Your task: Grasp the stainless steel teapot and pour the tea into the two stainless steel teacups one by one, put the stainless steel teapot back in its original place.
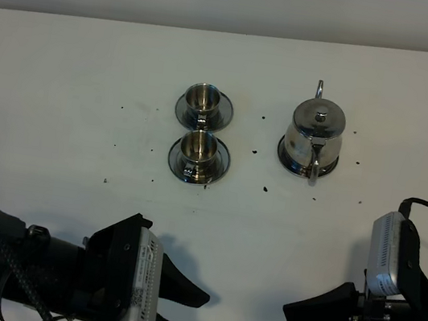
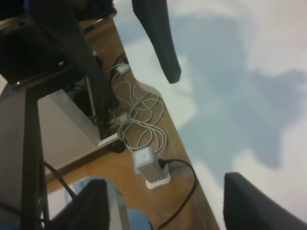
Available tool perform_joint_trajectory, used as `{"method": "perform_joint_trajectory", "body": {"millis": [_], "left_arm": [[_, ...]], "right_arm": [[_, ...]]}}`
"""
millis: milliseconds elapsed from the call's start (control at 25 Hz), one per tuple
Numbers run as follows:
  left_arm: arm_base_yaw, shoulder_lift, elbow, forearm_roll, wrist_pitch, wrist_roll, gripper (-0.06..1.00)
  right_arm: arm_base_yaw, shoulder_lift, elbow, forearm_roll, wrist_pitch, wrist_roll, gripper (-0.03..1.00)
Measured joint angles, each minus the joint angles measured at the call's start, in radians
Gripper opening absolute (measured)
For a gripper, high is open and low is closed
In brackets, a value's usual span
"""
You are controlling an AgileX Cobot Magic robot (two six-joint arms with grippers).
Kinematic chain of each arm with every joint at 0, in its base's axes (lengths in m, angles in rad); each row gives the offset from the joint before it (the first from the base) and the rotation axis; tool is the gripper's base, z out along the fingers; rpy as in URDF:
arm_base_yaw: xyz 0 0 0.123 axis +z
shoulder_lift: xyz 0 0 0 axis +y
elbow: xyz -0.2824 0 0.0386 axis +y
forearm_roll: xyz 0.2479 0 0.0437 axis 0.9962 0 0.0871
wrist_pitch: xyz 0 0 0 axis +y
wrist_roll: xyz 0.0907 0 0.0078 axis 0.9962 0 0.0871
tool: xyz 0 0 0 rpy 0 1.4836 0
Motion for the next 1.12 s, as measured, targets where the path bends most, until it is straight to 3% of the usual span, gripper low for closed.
{"method": "perform_joint_trajectory", "body": {"millis": [520,760,920,1040,1120], "left_arm": [[0.0,-0.001,0.0,-0.011,-0.01,0.0,0.43],[0.0,-0.078,-0.023,-0.088,-0.154,-0.039,0.43],[0.0,-0.192,-0.067,-0.097,-0.275,-0.208,0.43],[0.0,-0.25,-0.107,-0.063,-0.354,-0.437,0.43],[0.0,-0.272,-0.139,0.018,-0.402,-0.64,0.43]], "right_arm": [[0.0,0.0,0.0,0.002,-0.008,0.0,0.51],[0.0,0.0,-0.004,0.003,-0.103,0.009,0.51],[0.0,0.001,-0.055,-0.005,-0.177,0.095,0.51],[0.0,0.002,-0.115,-0.038,-0.257,0.197,0.51],[0.0,0.003,-0.159,-0.093,-0.294,0.279,0.51]]}}
